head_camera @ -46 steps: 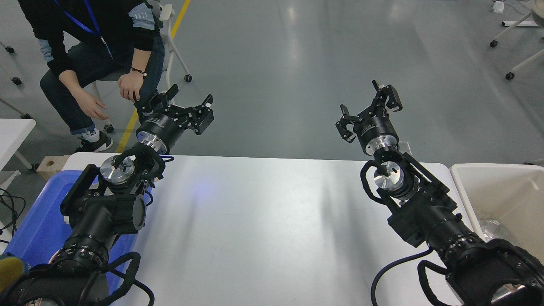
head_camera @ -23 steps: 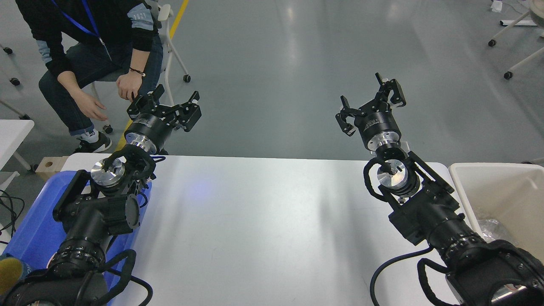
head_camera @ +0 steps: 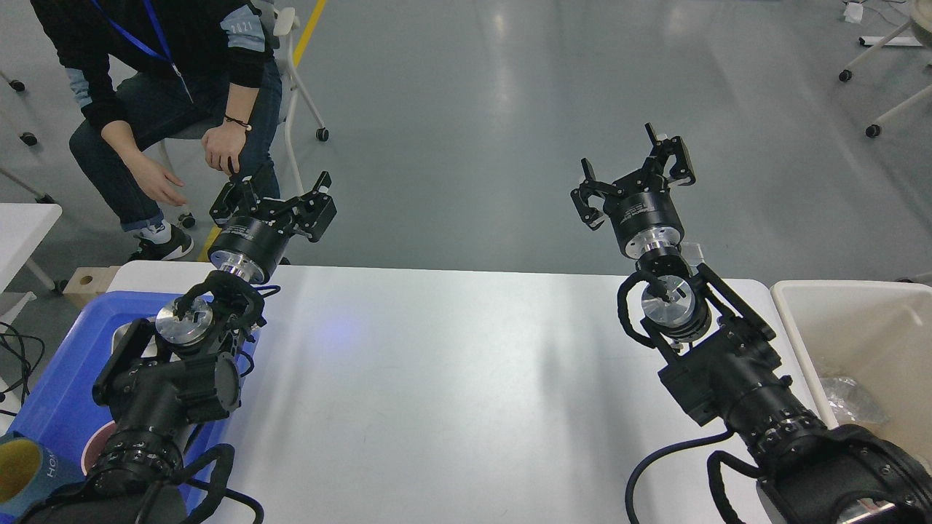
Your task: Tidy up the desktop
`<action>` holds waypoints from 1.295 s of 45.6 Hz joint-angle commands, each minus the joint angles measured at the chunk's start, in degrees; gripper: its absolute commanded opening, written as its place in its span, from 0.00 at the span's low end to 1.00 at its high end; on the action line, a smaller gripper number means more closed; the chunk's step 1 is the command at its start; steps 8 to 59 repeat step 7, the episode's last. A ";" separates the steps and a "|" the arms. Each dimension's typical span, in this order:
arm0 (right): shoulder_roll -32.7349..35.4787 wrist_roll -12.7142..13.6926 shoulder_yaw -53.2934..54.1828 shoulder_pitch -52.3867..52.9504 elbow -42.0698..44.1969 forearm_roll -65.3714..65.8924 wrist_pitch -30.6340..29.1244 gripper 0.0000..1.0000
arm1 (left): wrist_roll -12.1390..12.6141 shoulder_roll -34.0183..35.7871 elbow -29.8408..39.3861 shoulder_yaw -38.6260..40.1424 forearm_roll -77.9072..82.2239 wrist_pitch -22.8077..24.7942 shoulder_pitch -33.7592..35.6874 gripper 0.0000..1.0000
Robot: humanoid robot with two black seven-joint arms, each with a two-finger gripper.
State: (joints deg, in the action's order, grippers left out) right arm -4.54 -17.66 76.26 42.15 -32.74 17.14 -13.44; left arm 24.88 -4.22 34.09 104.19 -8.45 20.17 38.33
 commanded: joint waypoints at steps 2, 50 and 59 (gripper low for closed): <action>0.06 -0.09 -0.05 -0.31 0.05 0.08 -0.01 1.00 | 0.08 0.00 0.02 -0.04 0.01 -0.04 -0.09 0.97; 0.06 -0.09 -0.05 -0.31 -0.04 0.17 0.16 1.00 | 0.08 0.00 0.02 -0.13 0.01 -0.04 -0.27 0.97; 0.06 -0.09 -0.05 -0.31 -0.04 0.17 0.16 1.00 | 0.08 0.00 0.02 -0.13 0.01 -0.04 -0.27 0.97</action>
